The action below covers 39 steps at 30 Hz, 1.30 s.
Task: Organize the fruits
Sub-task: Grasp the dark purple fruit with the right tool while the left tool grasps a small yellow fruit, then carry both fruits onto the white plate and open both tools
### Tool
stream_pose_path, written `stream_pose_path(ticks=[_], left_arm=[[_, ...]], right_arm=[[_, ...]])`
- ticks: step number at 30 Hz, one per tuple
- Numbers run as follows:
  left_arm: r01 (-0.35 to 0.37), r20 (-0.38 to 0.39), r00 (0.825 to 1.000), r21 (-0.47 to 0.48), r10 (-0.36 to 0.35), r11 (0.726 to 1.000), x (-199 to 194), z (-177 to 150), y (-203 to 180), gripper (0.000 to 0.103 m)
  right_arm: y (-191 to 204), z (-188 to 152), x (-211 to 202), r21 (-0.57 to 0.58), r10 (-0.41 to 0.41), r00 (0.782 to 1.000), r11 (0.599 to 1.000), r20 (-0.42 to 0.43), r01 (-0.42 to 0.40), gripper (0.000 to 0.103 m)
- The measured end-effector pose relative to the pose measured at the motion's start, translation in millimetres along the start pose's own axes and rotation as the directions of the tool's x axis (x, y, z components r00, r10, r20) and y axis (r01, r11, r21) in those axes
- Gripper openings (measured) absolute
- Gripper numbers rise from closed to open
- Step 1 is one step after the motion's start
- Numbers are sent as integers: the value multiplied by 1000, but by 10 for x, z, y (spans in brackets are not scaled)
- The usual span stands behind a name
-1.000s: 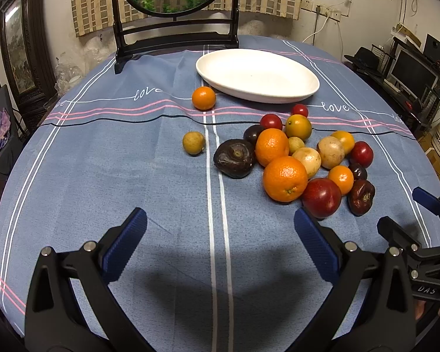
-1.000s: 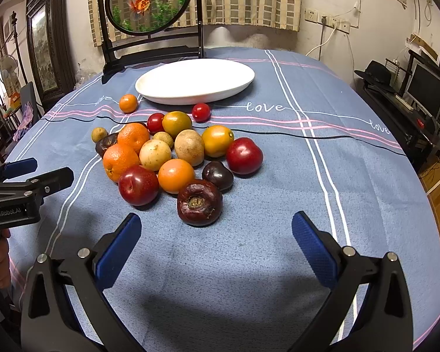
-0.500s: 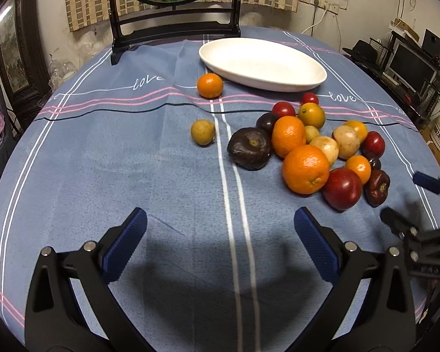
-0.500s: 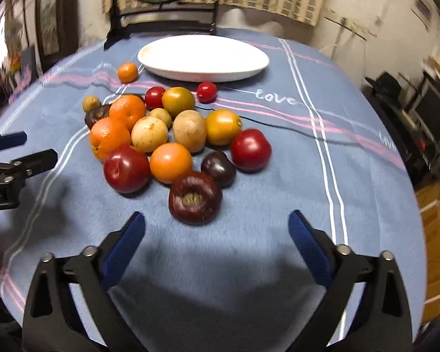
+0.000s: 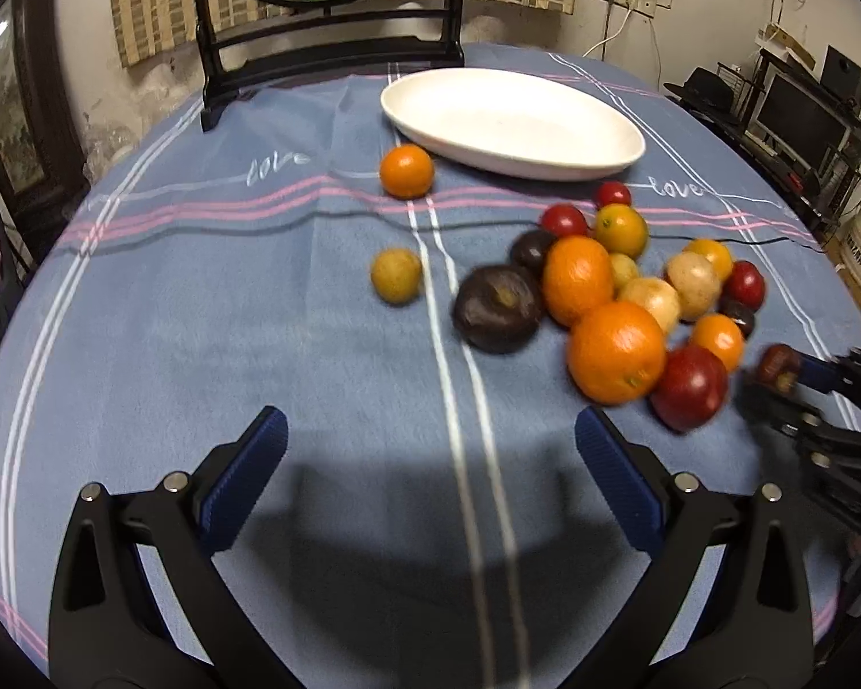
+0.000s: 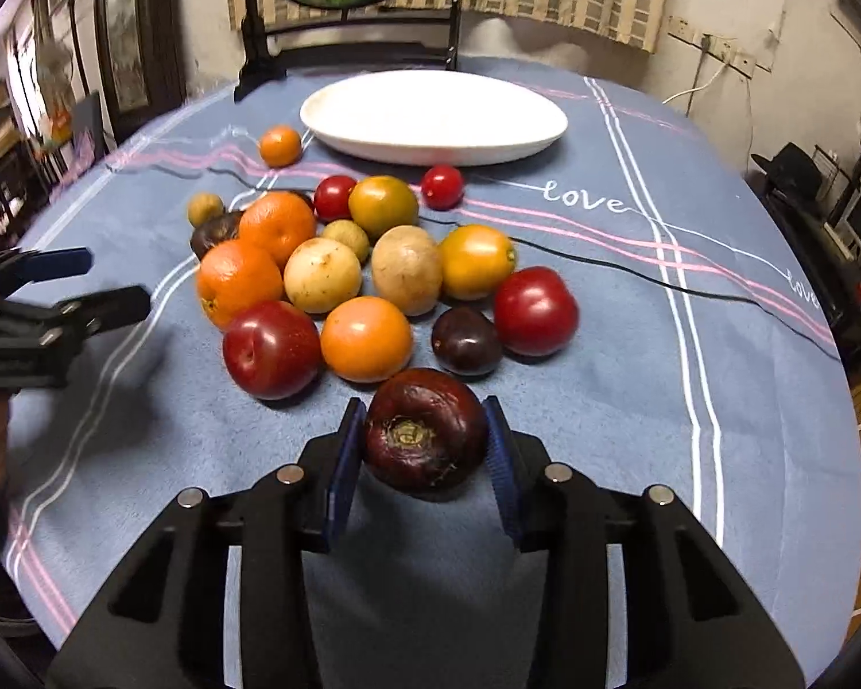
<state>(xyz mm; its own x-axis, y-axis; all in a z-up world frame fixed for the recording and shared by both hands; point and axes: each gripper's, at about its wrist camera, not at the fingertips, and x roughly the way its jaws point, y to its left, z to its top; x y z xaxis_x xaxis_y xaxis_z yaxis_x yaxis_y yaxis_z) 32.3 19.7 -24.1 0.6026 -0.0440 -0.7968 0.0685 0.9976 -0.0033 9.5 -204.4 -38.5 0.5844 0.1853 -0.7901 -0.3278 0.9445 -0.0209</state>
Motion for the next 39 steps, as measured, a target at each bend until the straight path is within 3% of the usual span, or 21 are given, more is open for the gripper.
stream_pose_path(ticks=[7,9,14,18,21,23,25,26,28,31,34,39], left_arm=[[-13,2,1000,57,13,998,275,265,171,100],[-37,-4,999,49,37,998,366,336,251,96],[-8,8,1000,43,8,999,393,415,424,93],[6,-8,1000,75,-5,997,505,460,432,76],[36,-24,999,83,-35,996,619,513,380,75],[18,-9,1000,111,-17,994,645,549,301,68],[41,-15,999,120,-40,992,691,576,261,47],[57,-19,998,116,-55,992,731,582,255,46],[62,6,998,136,-63,989,739,576,212,28],[44,10,999,176,-46,983,714,555,128,28],[66,-6,998,131,-65,989,632,613,193,28],[83,55,994,137,-91,987,361,846,149,28]], right_arm=[[-44,-31,-142,7,33,999,999,39,-34,41],[-33,-13,-169,6,47,998,999,47,-48,41],[-42,23,-183,-1,59,997,998,56,-59,41],[-10,75,-148,-7,69,996,998,53,-69,41],[38,114,-129,-15,76,996,997,51,-76,41],[57,137,-118,-18,76,996,997,50,-75,41],[60,160,-105,-16,71,996,997,45,-70,41],[58,167,-96,-16,68,997,998,43,-67,41],[58,183,-74,-15,63,997,998,37,-63,41],[53,209,-56,-14,64,997,998,30,-64,41],[18,293,-78,-19,54,998,998,40,-53,41],[-81,667,-189,-39,29,990,999,136,-24,41]])
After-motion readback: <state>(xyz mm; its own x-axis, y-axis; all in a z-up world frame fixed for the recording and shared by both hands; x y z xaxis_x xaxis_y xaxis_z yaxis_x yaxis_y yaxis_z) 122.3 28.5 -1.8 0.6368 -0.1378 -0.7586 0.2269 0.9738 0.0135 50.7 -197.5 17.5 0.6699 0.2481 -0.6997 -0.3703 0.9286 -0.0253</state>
